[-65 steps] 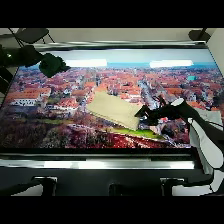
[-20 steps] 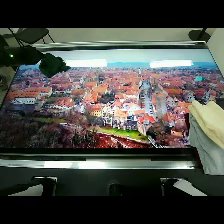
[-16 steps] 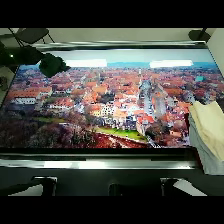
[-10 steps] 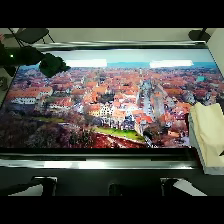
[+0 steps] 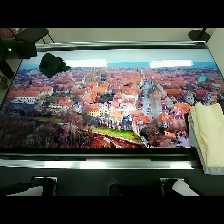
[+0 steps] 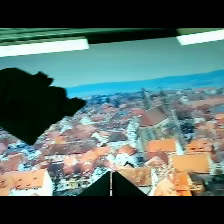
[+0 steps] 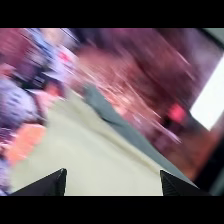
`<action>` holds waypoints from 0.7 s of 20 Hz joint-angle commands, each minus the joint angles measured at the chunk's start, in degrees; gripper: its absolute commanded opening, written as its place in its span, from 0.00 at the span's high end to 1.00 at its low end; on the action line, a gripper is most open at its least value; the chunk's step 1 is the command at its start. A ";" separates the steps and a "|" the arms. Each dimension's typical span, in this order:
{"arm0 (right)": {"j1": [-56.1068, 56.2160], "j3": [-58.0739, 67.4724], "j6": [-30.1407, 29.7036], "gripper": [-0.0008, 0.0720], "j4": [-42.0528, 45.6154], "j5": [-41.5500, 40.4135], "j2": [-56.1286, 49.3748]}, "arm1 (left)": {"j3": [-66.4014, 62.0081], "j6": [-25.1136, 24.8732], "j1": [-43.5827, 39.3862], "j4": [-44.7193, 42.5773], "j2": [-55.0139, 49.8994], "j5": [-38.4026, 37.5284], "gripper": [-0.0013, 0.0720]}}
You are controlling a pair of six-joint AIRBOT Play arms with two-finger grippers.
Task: Fold the shirts.
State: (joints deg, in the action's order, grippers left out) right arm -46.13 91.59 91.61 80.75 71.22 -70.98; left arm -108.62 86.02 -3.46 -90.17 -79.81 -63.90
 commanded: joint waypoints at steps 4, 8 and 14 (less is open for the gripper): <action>38.12 0.04 2.54 0.15 -3.19 10.03 -6.78 | 9.81 8.02 -5.18 -5.40 -5.44 -24.63 0.13; 49.44 -3.61 3.74 0.02 -3.45 14.16 -13.70 | 31.56 11.85 -6.05 -0.02 3.96 -12.96 0.15; 52.33 -3.58 3.54 0.03 -1.60 14.19 -14.67 | 33.59 11.56 -6.03 -1.07 6.82 -8.44 0.15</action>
State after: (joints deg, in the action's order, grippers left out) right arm 4.27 88.25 95.02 78.83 84.55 -84.86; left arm -76.99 96.97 -9.37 -91.53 -74.06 -74.06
